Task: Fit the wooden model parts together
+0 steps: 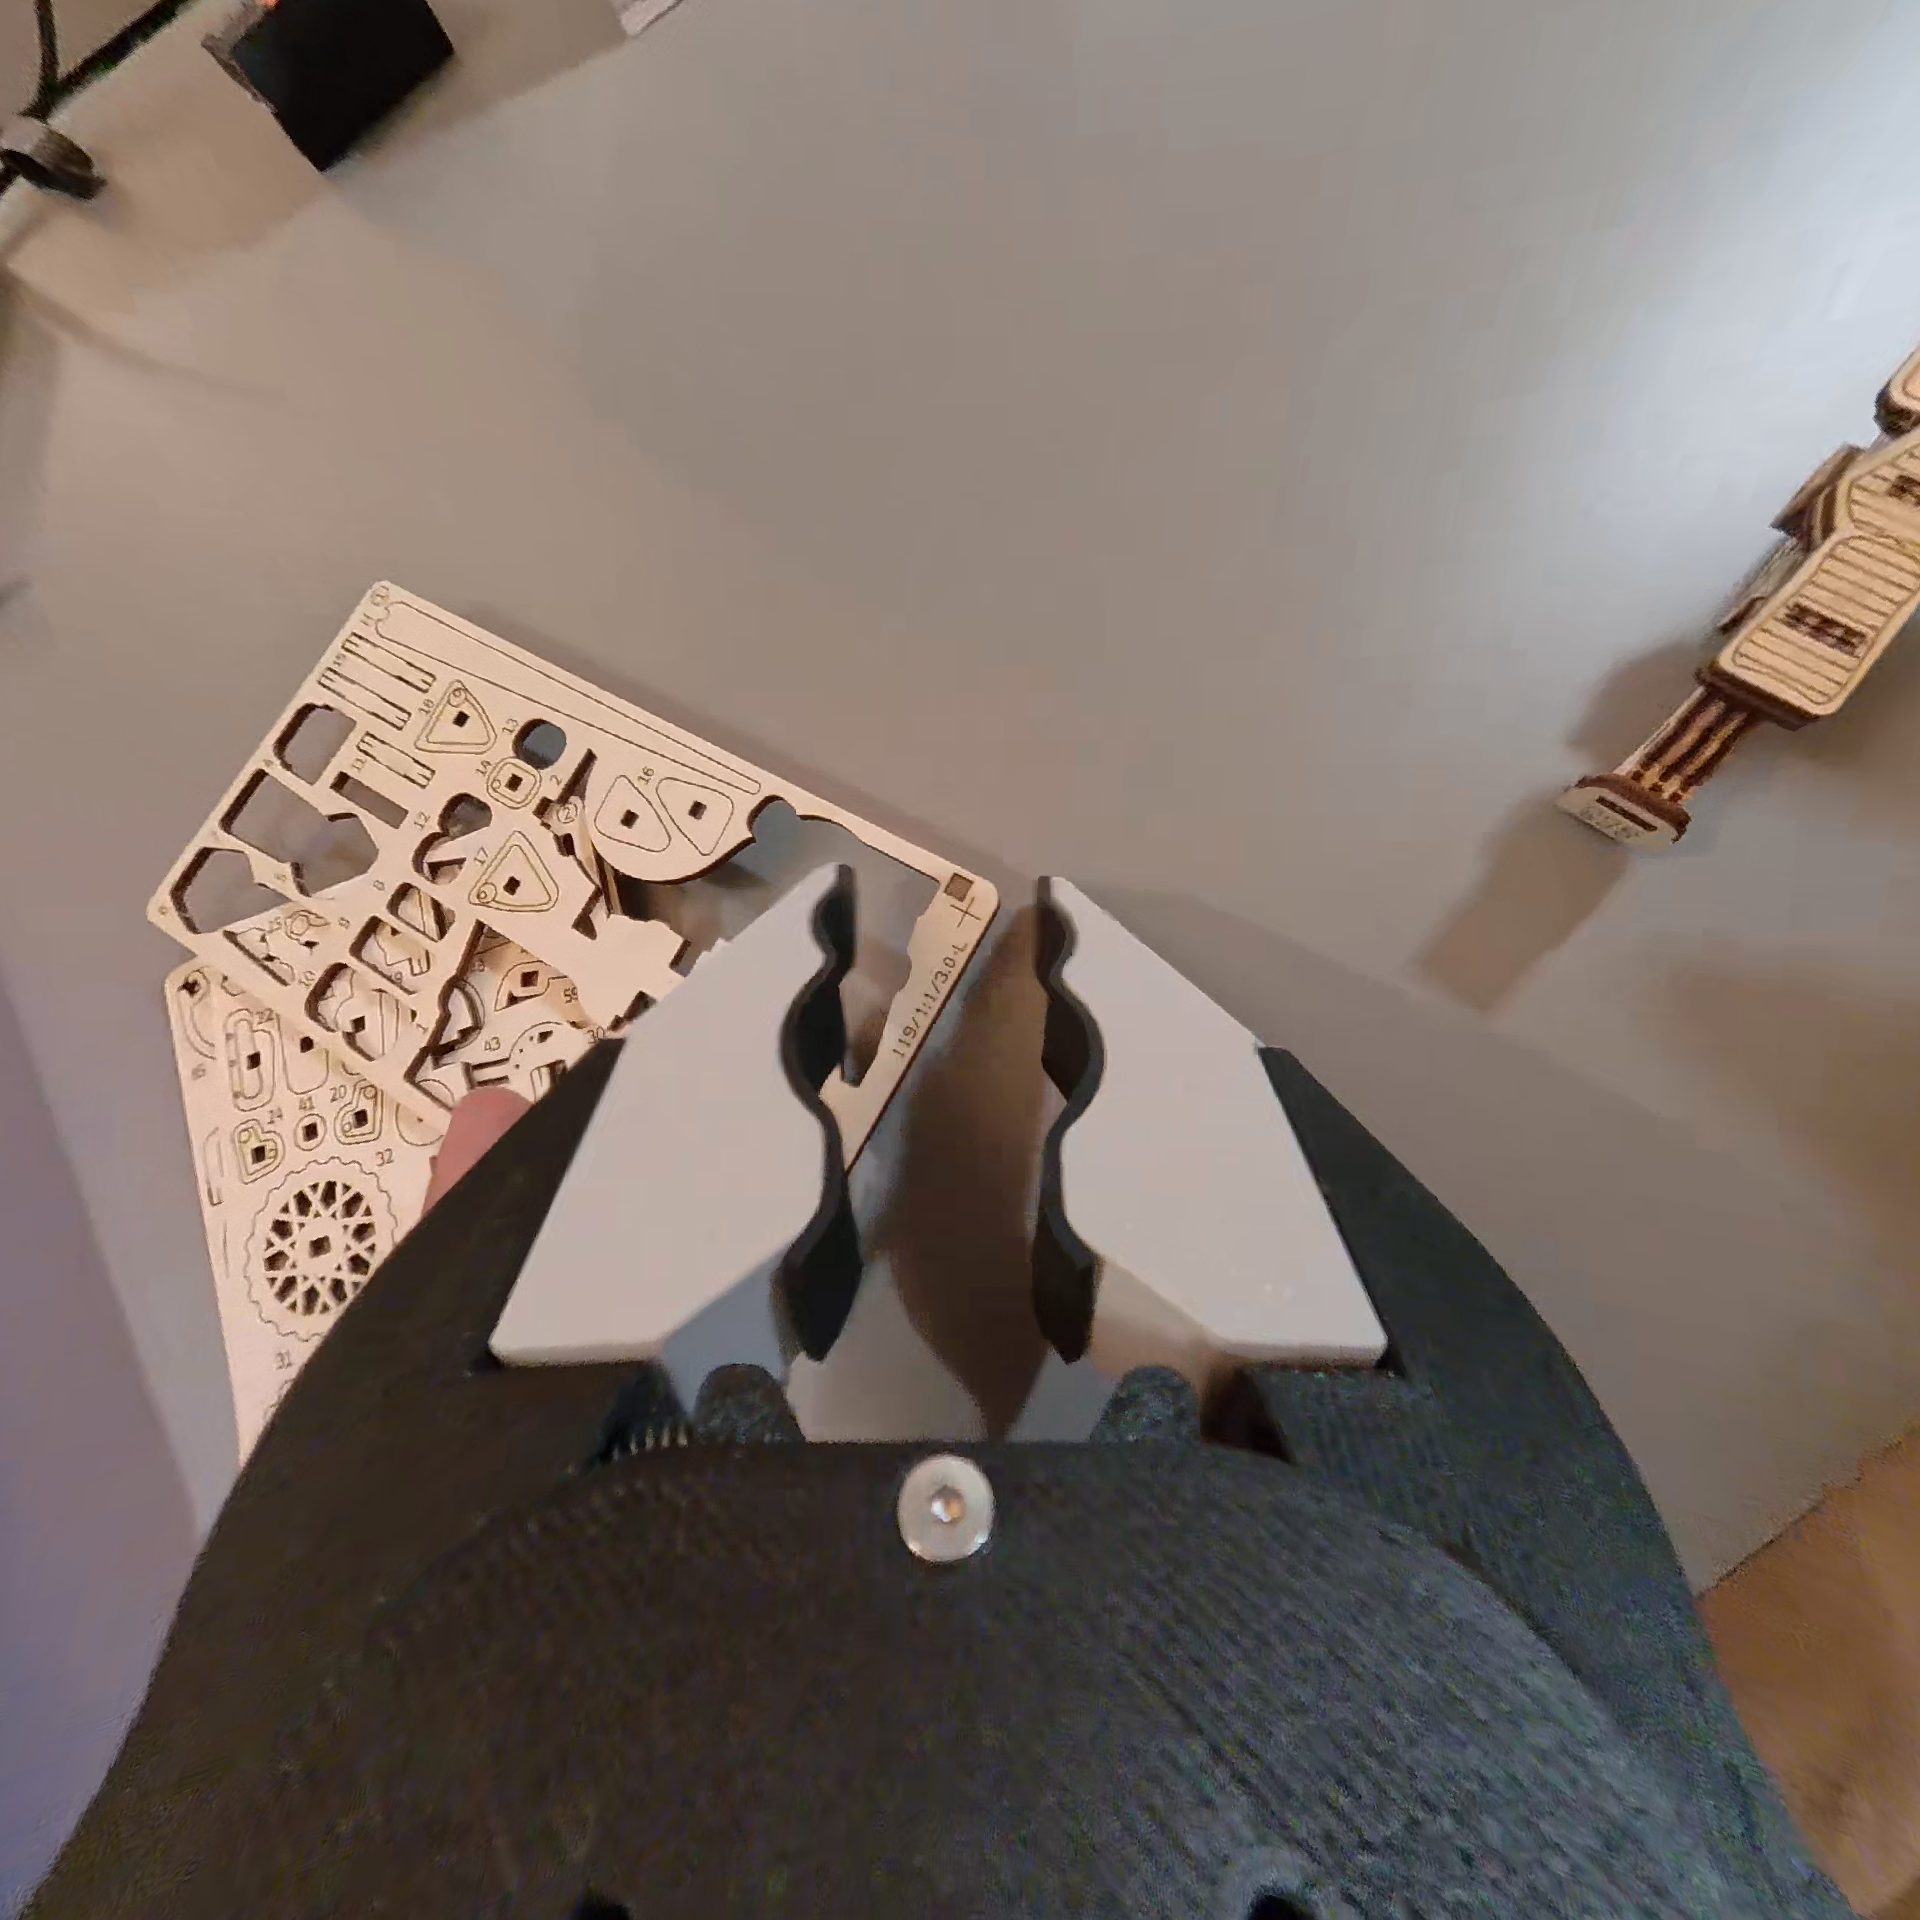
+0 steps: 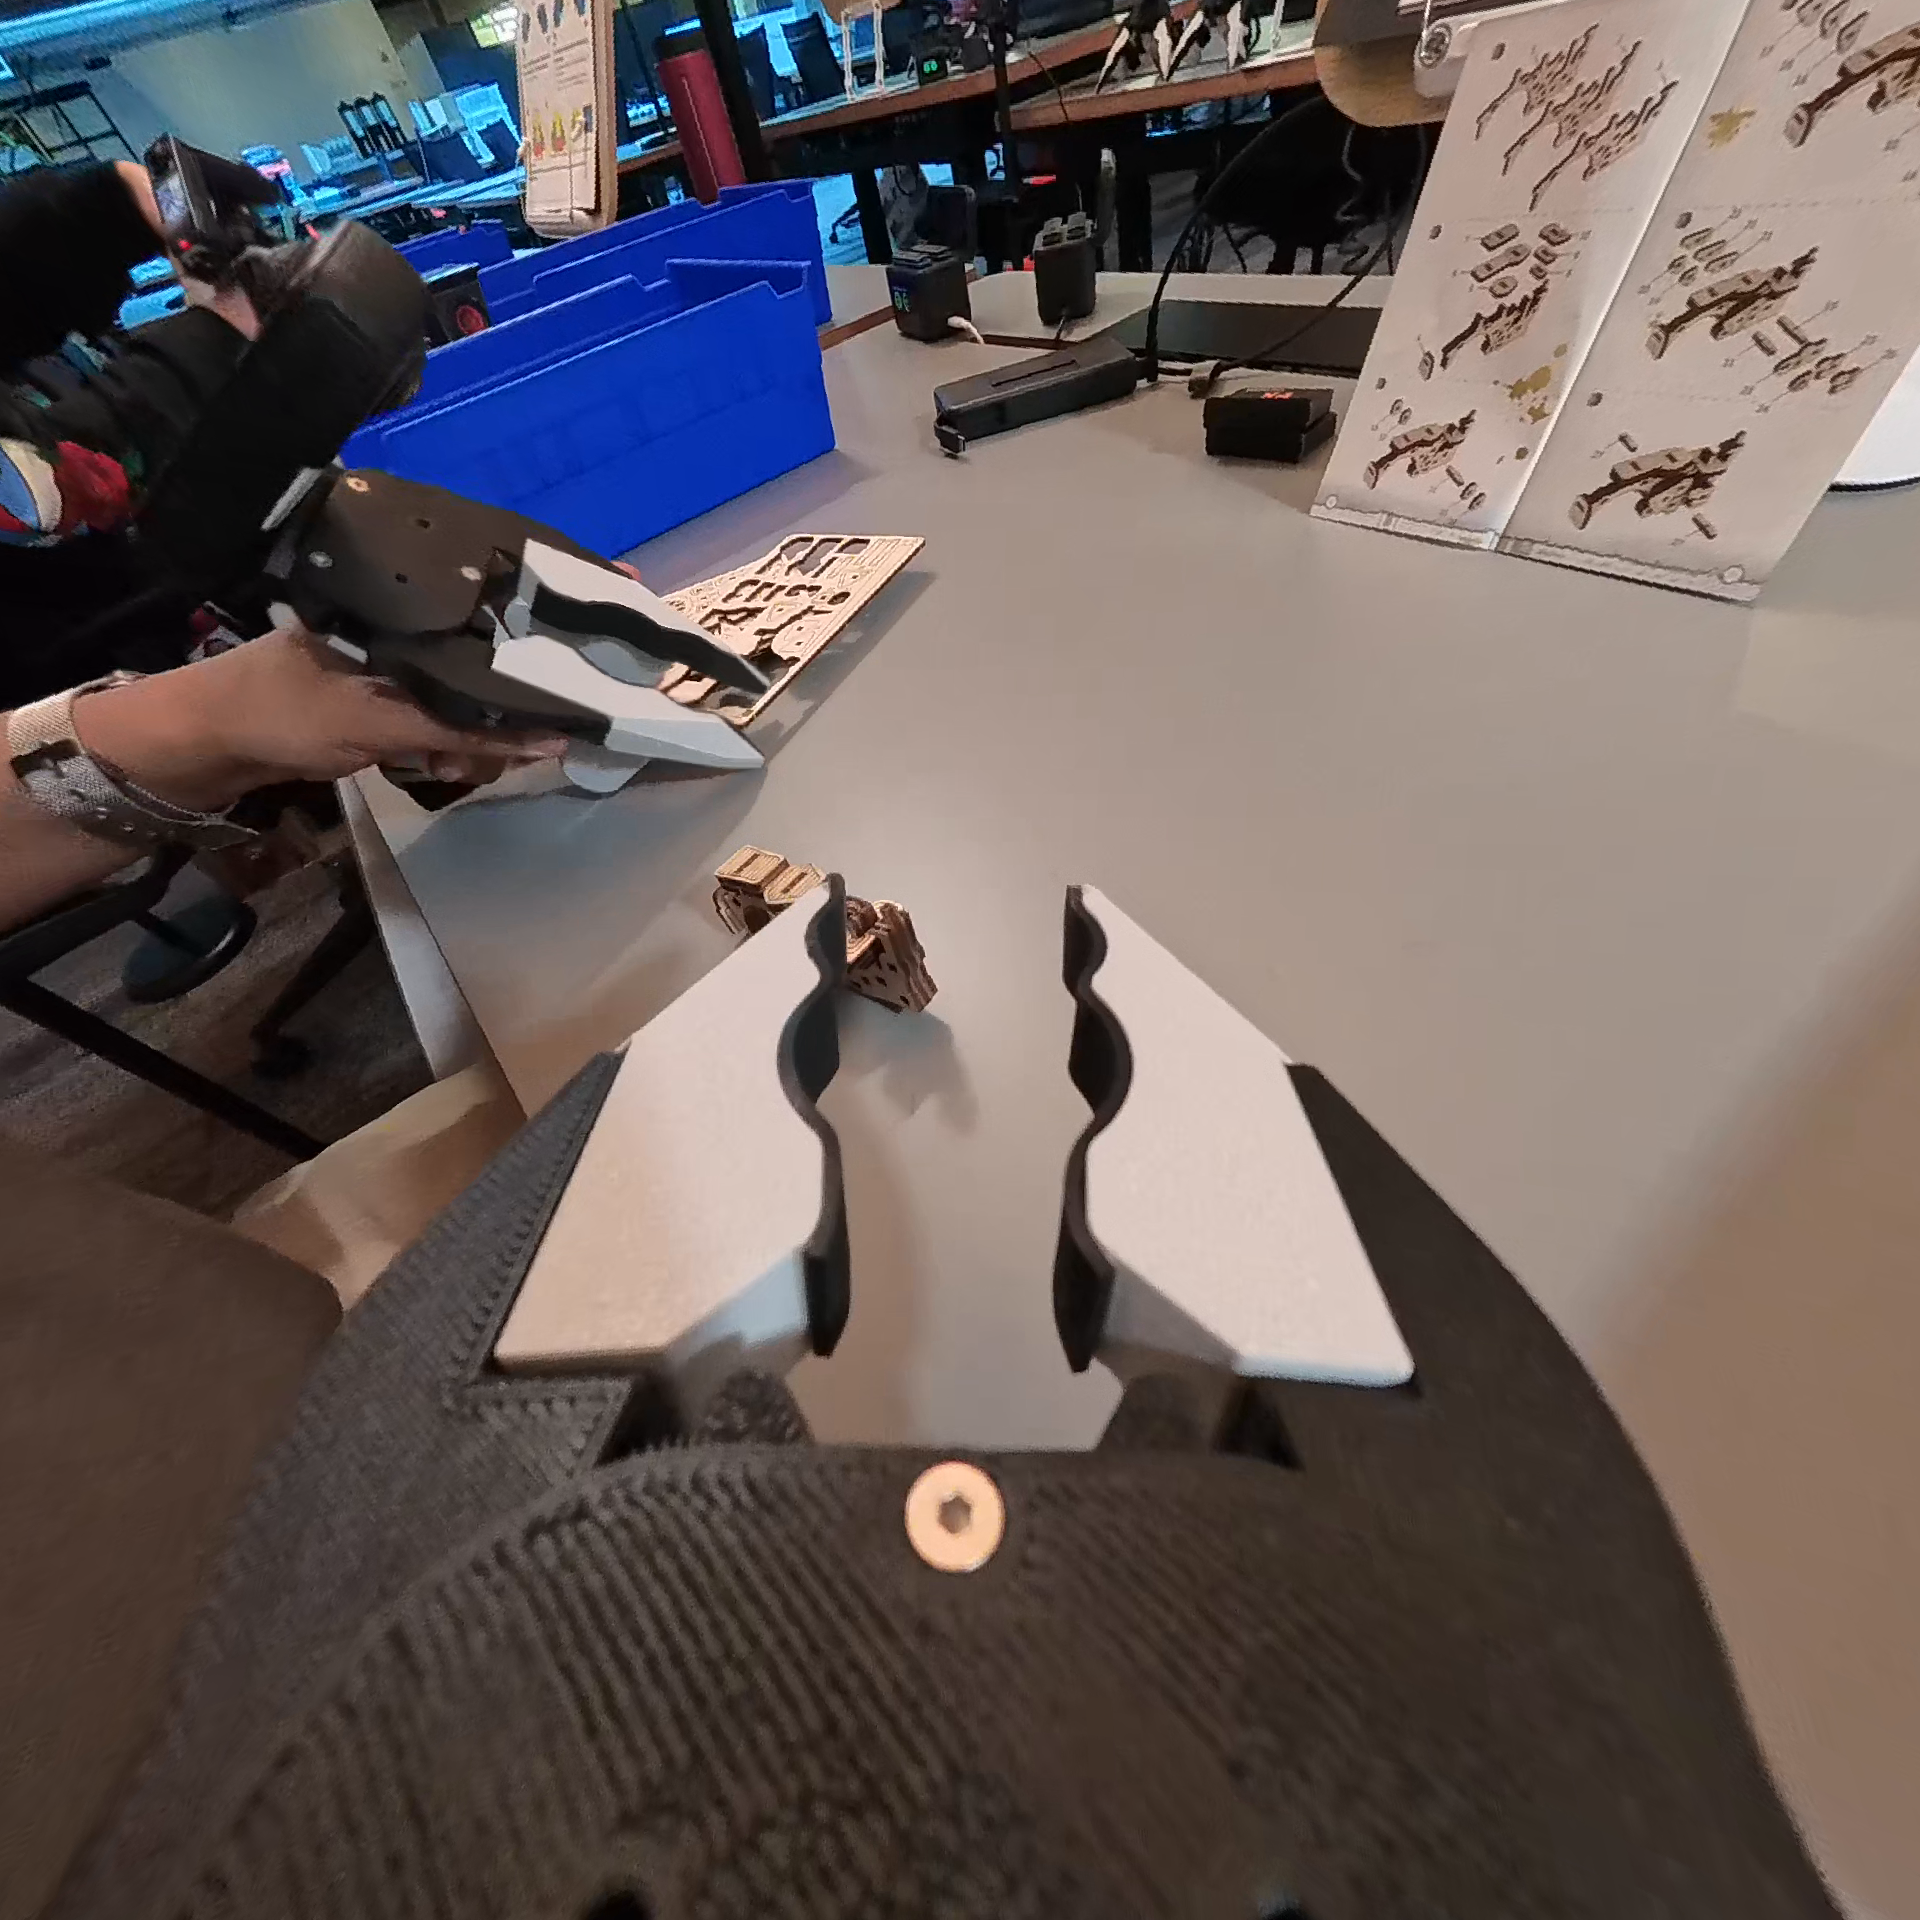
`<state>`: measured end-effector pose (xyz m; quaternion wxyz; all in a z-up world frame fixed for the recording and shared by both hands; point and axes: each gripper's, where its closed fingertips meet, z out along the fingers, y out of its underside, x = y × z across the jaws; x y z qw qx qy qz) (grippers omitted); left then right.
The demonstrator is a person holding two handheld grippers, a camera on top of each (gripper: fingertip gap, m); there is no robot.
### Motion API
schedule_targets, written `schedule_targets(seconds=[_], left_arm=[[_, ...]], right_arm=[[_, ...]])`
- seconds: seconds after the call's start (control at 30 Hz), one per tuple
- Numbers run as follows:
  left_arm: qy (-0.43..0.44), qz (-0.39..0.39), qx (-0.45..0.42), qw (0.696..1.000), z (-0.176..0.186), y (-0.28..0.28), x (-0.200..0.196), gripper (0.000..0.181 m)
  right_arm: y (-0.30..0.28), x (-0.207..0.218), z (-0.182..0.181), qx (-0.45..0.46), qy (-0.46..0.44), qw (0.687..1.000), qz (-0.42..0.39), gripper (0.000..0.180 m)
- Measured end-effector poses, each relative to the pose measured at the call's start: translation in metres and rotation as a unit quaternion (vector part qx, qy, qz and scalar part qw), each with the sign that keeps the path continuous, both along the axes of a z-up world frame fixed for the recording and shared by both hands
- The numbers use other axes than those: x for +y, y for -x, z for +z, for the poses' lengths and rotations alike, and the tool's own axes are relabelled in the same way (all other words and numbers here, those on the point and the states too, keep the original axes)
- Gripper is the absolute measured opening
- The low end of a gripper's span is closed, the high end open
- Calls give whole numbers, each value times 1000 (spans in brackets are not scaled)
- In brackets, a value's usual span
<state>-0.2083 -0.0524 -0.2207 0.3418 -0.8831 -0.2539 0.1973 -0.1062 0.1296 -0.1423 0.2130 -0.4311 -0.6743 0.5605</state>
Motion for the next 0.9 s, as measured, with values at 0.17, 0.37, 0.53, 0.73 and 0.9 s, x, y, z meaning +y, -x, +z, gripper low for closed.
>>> schedule_targets(seconds=[0.17,0.37,0.53,0.73,0.9], left_arm=[[-11,3,28,1000,14,9,-3,16],[-68,25,132,989,70,25,-10,9],[-109,21,182,977,97,21,-3,7],[-113,7,186,976,91,10,16,6],[-125,2,184,975,86,4,26,6]], right_arm=[[-1,0,0,0,0,1000,-1,41],[18,0,49,52,32,998,12,37],[62,-43,69,8,16,996,89,37],[118,-132,57,-172,181,943,218,48],[132,-142,7,-266,154,929,205,66]])
